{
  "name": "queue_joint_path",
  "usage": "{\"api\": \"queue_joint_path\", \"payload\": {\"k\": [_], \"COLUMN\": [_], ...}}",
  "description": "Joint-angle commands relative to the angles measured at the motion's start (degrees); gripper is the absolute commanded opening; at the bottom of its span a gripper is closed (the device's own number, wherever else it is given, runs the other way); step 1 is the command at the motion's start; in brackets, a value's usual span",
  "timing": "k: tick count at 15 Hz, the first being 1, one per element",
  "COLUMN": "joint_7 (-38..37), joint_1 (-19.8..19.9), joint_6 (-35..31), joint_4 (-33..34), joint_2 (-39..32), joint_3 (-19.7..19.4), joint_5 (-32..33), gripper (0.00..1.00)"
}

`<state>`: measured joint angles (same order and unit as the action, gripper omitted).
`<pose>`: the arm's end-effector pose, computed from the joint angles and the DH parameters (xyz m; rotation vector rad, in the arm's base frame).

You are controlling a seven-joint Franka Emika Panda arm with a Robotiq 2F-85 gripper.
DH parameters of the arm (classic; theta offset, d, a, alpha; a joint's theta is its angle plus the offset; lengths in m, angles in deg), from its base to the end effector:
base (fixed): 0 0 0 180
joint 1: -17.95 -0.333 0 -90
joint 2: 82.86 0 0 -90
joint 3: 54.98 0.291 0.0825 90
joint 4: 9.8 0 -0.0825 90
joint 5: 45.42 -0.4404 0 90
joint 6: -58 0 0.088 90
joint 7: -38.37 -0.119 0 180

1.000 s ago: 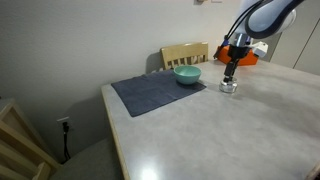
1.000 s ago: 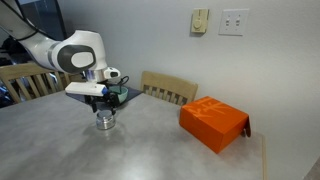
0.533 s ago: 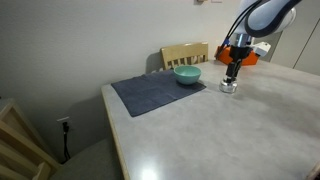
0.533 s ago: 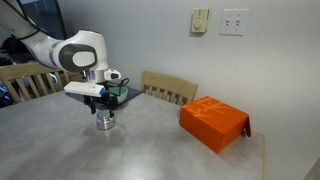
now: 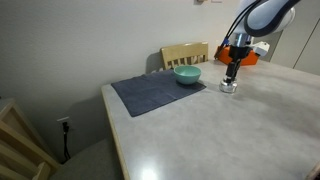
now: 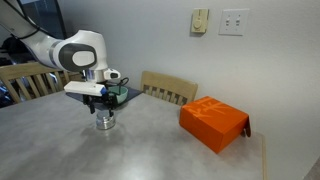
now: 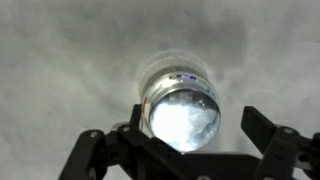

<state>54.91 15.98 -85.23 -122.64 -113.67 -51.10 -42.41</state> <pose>0.6313 0.0661 0.1160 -3.0676 -0.6595 0.0082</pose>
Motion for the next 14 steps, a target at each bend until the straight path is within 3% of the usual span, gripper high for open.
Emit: {"api": "queue_joint_path", "payload": {"k": [1, 10, 14], "joint_7": [2.2, 2.9, 2.8], "joint_1": [1.4, 1.2, 1.1], "joint_6": [0.5, 0.9, 1.2], "joint_4": [1.5, 2.0, 2.5], "joint_2": [-1.2, -1.7, -2.0], "joint_3": [1.4, 1.3, 1.1], "joint_5": [0.1, 0.6, 1.1], "gripper": [1.0, 1.0, 0.6]}}
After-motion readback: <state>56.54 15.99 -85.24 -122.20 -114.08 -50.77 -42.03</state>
